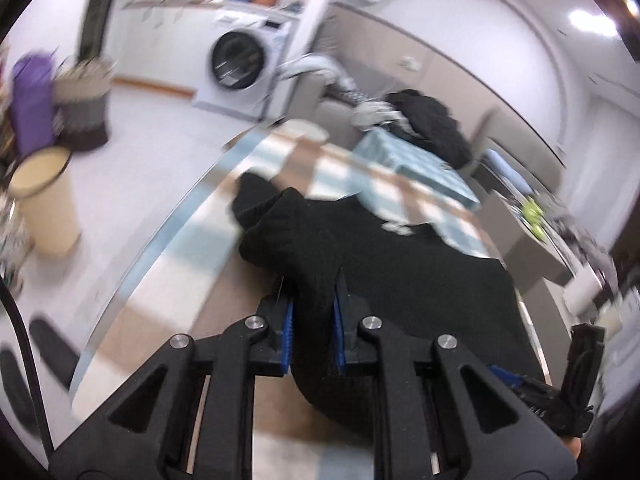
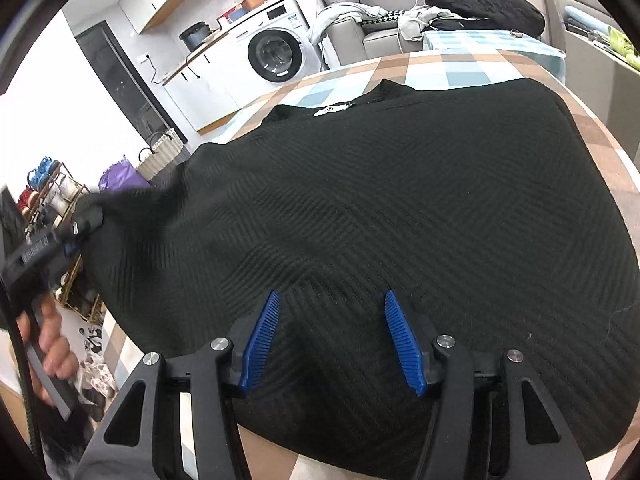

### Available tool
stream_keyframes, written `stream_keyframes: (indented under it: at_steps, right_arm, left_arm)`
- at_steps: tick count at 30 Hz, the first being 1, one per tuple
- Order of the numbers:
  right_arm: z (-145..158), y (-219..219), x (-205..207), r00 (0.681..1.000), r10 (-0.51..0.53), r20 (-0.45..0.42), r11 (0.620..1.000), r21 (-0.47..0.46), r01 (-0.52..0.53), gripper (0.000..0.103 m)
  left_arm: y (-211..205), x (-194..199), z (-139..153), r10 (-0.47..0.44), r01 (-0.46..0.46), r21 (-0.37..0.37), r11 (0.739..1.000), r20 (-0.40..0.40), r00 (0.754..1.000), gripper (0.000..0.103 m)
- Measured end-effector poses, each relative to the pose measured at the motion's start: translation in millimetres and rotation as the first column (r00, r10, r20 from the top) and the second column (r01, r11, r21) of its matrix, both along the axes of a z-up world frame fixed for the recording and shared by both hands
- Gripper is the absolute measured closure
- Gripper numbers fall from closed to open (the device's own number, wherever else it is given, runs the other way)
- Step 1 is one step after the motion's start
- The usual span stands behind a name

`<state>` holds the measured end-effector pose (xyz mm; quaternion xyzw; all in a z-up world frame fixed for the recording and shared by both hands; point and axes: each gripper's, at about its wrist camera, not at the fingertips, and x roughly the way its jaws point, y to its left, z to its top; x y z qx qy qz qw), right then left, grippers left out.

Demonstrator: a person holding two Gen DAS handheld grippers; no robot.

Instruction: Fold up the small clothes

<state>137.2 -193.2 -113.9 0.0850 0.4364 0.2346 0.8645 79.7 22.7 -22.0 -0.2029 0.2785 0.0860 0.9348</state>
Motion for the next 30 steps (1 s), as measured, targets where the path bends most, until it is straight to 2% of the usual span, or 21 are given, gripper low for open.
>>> stream_keyframes:
  at_steps: [3,5,6,9,10,13,15,16,17,18,20,25,27,30]
  right_arm:
    - [1.7,-9.0,-1.9,1.0,-0.012,-0.022,0.999,0.033,0.013,0.047]
    - [8.3,-22.5,-5.6,0.999,-0.048,-0.019,0.997,0.052,0.049,0.046]
    - [13.1,-29.0,-8.4,0.998,-0.064,-0.009,0.996,0.054,0.064,0.046]
    - [26.1,-58.5,-18.7,0.991,-0.135,0.024,0.99,0.044,0.133,0.044]
    - [29.1,-69.8,-22.0,0.986,-0.163,0.031,0.986,0.04,0.162,0.044]
    - [32.7,-102.0,-29.7,0.967,-0.252,0.03,0.968,0.018,0.252,0.044]
    - [34.7,-117.0,-33.6,0.955,-0.295,0.031,0.956,0.004,0.295,0.044]
    - [36.9,-125.3,-36.2,0.948,-0.315,0.039,0.949,0.0,0.316,0.044]
    - [39.4,-133.0,-38.5,0.942,-0.332,0.046,0.943,0.001,0.332,0.044]
    - [41.0,-137.1,-39.6,0.938,-0.343,0.049,0.939,0.002,0.344,0.044]
    - [46.4,-147.6,-41.8,0.93,-0.363,0.053,0.932,0.023,0.362,0.044]
    - [53.7,-141.3,-34.8,0.955,-0.295,0.035,0.949,0.124,0.288,0.044]
    - [46.5,-130.4,-27.5,0.972,-0.233,0.0,0.961,0.15,0.231,0.044]
    - [26.4,-114.9,-10.6,0.982,-0.177,-0.073,0.967,0.174,0.187,0.044]
  left_arm:
    - [-38.3,25.7,31.2,-0.137,0.132,0.078,0.988,0.058,0.989,0.091]
    - [-79.2,40.8,46.8,-0.276,0.265,0.131,0.955,0.073,0.958,0.091]
    - [-102.3,46.8,50.0,-0.349,0.335,0.156,0.929,0.071,0.935,0.091]
    - [-170.8,60.5,42.7,-0.543,0.528,0.196,0.826,0.03,0.839,0.09]
    - [-191.5,64.4,33.8,-0.603,0.593,0.176,0.785,-0.001,0.798,0.09]
    - [-223.9,68.4,5.4,-0.699,0.702,0.08,0.707,-0.068,0.712,0.083]
    - [-226.7,65.0,-6.5,-0.724,0.726,0.009,0.688,-0.061,0.687,0.068]
    - [-225.2,60.9,-9.5,-0.726,0.726,-0.022,0.687,-0.06,0.685,0.063]
    - [-221.6,57.6,-10.2,-0.721,0.721,-0.036,0.692,-0.063,0.69,0.052]
    - [-215.5,53.1,-9.2,-0.713,0.712,-0.035,0.701,-0.053,0.699,0.047]
    - [-204.0,45.3,-7.4,-0.692,0.692,-0.027,0.722,-0.039,0.721,0.043]
    - [-158.9,35.8,-17.9,-0.586,0.586,-0.023,0.81,-0.077,0.807,0.042]
    - [-144.2,36.4,-25.6,-0.56,0.56,-0.035,0.828,-0.109,0.821,0.042]
    - [-134.5,36.9,-40.7,-0.539,0.541,-0.031,0.84,-0.156,0.828,0.042]
